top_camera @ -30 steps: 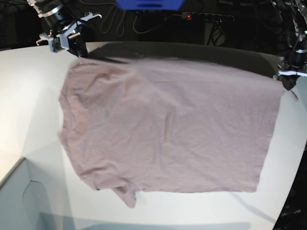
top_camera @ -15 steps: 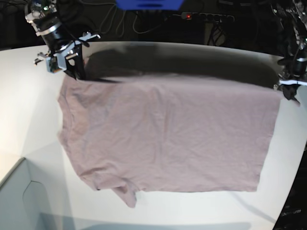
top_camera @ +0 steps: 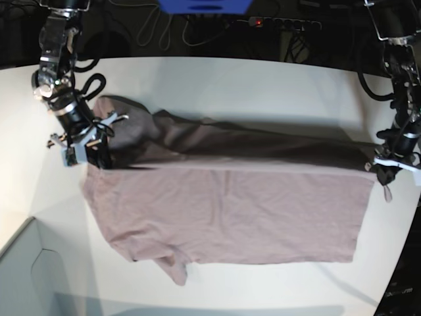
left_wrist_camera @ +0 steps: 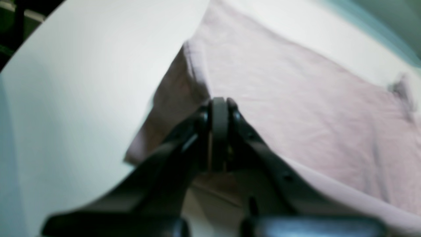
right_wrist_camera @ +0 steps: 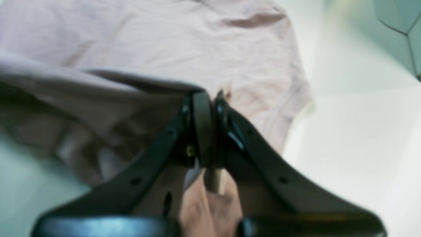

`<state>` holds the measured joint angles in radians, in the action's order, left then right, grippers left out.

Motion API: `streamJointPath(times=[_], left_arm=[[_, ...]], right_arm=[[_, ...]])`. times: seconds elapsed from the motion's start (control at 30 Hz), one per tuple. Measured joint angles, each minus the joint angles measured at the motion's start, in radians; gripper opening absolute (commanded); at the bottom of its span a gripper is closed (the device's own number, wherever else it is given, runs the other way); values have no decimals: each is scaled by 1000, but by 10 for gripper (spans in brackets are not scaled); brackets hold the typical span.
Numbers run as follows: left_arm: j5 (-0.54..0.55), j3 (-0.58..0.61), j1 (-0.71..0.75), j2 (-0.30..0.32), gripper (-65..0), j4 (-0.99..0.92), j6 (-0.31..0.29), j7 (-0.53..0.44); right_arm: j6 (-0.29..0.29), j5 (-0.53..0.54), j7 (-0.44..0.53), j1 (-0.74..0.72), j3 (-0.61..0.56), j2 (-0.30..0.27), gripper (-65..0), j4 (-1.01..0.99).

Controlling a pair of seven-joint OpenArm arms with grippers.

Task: Layout the t-shirt on the table in an organized manner, then fold the t-shirt properly
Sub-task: 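Release the right gripper and regrasp the shirt edge nearby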

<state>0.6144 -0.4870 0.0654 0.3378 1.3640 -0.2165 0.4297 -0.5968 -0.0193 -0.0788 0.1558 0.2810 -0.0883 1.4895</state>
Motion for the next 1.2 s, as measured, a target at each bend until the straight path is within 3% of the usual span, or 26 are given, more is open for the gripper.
streamJointPath(times=[0.27,0.4,0.63,0.73,0.8,0.9,1.03,1.1,1.2], left_arm=[[-2,6,-61,10,-648,-123,3,0],[-2,6,-67,9,-646,-133,3,0],[1,6,-100,10,-646,-134,3,0],[1,6,-112,12,-645,-154,3,-5],[-2,6,-125,11,-639,-190,3,-6],[1,6,-150,11,-557,-262,3,-3],[-3,6,-166,11,-373,-310,7,0],[-3,6,-169,11,-294,-309,6,-2],[-3,2,-173,11,-227,-309,6,-8]], right_arm=[[0,0,-79,-148,-66,-6,-650,-83],[0,0,-78,-167,-156,-27,-650,-114],[0,-3,-80,-226,-164,-28,-650,-205],[-1,-85,-80,-241,-164,-26,-640,-240],[-1,-140,-85,-241,-164,-26,-586,-248],[-1,-153,-79,-244,-163,-24,-488,-251],[-1,-153,-82,-243,-100,-14,-369,-244],[0,-154,-81,-240,-43,-8,-327,-223],[-1,-158,-80,-231,19,14,-302,-182]])
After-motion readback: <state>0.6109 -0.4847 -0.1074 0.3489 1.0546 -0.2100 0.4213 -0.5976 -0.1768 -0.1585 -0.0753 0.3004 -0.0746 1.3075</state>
